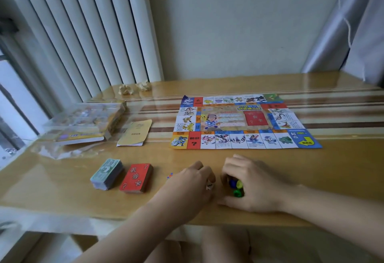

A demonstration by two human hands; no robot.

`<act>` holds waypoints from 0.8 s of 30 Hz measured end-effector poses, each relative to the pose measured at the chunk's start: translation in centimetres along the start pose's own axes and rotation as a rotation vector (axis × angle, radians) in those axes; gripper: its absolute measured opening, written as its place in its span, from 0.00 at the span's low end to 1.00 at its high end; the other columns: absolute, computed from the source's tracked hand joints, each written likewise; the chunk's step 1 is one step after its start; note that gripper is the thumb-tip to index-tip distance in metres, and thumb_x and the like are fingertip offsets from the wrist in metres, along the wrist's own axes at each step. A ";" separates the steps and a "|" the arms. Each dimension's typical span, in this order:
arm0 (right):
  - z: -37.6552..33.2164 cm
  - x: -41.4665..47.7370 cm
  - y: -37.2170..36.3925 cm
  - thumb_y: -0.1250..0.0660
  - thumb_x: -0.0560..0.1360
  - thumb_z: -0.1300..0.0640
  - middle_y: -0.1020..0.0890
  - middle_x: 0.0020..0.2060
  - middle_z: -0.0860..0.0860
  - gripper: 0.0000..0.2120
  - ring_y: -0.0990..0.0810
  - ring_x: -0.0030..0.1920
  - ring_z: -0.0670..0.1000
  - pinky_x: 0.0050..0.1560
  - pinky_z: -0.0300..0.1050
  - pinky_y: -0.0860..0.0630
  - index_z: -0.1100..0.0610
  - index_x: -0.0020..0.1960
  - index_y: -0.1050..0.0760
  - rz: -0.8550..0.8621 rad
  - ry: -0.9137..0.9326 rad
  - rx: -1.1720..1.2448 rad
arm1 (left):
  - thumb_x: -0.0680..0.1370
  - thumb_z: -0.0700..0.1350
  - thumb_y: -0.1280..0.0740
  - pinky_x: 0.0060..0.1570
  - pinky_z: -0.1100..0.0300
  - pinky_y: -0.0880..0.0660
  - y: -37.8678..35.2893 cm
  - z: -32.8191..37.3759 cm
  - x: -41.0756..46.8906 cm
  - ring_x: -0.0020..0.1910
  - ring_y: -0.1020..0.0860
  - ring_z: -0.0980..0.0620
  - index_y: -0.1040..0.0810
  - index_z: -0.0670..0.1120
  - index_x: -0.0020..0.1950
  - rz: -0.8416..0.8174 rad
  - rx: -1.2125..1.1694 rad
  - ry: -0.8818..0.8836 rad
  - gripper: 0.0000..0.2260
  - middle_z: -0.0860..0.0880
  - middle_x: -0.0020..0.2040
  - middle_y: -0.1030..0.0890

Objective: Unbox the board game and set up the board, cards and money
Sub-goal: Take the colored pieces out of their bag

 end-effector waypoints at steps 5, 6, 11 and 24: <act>-0.3 0.5 -0.6 0.40 0.72 0.40 0.32 0.33 0.43 0.15 0.34 0.36 0.44 0.36 0.40 0.37 0.49 0.36 0.37 -0.024 0.024 0.027 | 0.79 0.49 0.38 0.53 0.52 0.26 0.1 -0.4 0.0 0.51 0.24 0.49 0.25 0.51 0.58 -0.003 -0.053 0.018 0.09 0.52 0.56 0.28; -0.3 0.5 -0.6 0.41 0.72 0.42 0.31 0.33 0.43 0.13 0.34 0.35 0.44 0.36 0.40 0.36 0.49 0.35 0.37 -0.033 0.033 0.033 | 0.79 0.49 0.38 0.52 0.52 0.26 0.1 -0.4 -0.1 0.51 0.24 0.49 0.25 0.51 0.58 -0.003 -0.055 0.015 0.09 0.52 0.56 0.28; 0.4 0.4 -0.3 0.40 0.73 0.47 0.34 0.34 0.41 0.10 0.36 0.36 0.42 0.36 0.40 0.34 0.49 0.36 0.36 -0.037 0.024 0.022 | 0.80 0.50 0.38 0.52 0.54 0.25 0.2 -0.3 -0.1 0.51 0.24 0.50 0.26 0.52 0.60 0.001 -0.064 -0.002 0.10 0.53 0.56 0.28; -0.6 0.1 0.5 0.39 0.71 0.31 0.29 0.41 0.40 0.22 0.34 0.44 0.41 0.44 0.33 0.35 0.50 0.45 0.27 0.010 0.058 0.016 | 0.79 0.53 0.38 0.49 0.64 0.28 1.7 -0.7 -1.4 0.53 0.25 0.56 0.31 0.56 0.65 0.097 -0.008 -0.040 0.15 0.57 0.61 0.29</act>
Point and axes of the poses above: each hand's wrist, its own x-axis towards the middle knuckle, its own y-axis out of the back of the hand, z = x × y, the point moved 7 cm from there along x, towards the middle knuckle
